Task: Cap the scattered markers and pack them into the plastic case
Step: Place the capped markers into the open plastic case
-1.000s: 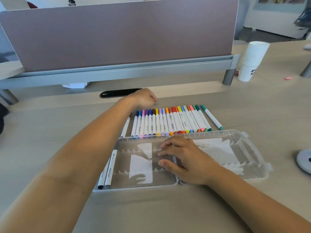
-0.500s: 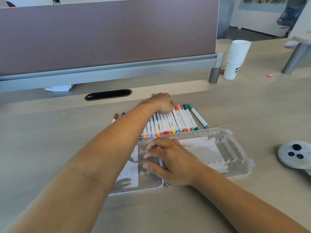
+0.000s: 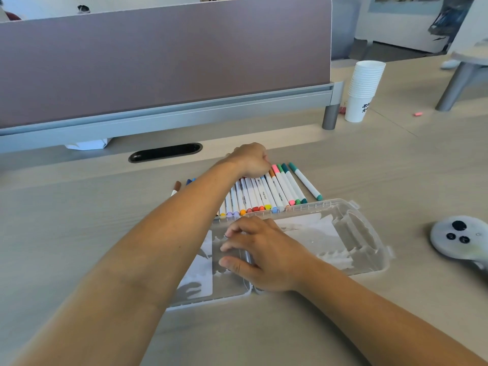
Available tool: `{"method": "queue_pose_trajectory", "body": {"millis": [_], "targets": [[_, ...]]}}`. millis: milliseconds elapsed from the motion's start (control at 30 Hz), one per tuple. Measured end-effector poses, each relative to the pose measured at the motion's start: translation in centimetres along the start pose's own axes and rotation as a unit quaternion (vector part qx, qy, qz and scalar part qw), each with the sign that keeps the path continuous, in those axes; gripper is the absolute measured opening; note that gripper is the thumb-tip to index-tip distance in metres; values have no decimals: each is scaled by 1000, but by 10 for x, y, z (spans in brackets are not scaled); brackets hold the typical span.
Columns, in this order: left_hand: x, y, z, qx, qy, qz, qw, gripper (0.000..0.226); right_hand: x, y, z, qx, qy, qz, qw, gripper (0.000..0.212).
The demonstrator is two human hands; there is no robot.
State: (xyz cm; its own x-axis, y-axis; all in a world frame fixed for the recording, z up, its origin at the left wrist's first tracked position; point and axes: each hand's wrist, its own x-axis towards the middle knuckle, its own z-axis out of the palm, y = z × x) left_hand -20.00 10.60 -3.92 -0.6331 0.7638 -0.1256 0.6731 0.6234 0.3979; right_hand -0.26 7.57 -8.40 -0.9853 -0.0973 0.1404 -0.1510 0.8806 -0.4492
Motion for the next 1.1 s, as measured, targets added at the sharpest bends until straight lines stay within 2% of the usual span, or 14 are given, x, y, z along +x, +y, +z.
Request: {"method": "queue_pose_trajectory", "body": {"millis": [300,533,667,733,900,967,1100], "targets": [[-6,8,0,9,-11,5,1000,23,0,1,1,-1,13,-6,1000,40],[-7,14,0,-59,25,24,998,20,0,2,1,-2,13,-9,1000,40],[-7,14,-1,-151,77,23,985,22,0,2,1,0,11,-10,1000,40],[-8,14,-2,-255,84,-3,963,21,0,2,1,0,13,-11,1000,41],[-26,14,-25,-463,150,-27,873,23,1,1,0,-5,9,-12,1000,38],[-36,8,-37,-515,164,-13,842,22,4,1,-1,-13,-1,-11,1000,38],[-61,-6,-55,-555,171,3,814,22,9,3,-3,-13,-7,-2,1000,37]]}}
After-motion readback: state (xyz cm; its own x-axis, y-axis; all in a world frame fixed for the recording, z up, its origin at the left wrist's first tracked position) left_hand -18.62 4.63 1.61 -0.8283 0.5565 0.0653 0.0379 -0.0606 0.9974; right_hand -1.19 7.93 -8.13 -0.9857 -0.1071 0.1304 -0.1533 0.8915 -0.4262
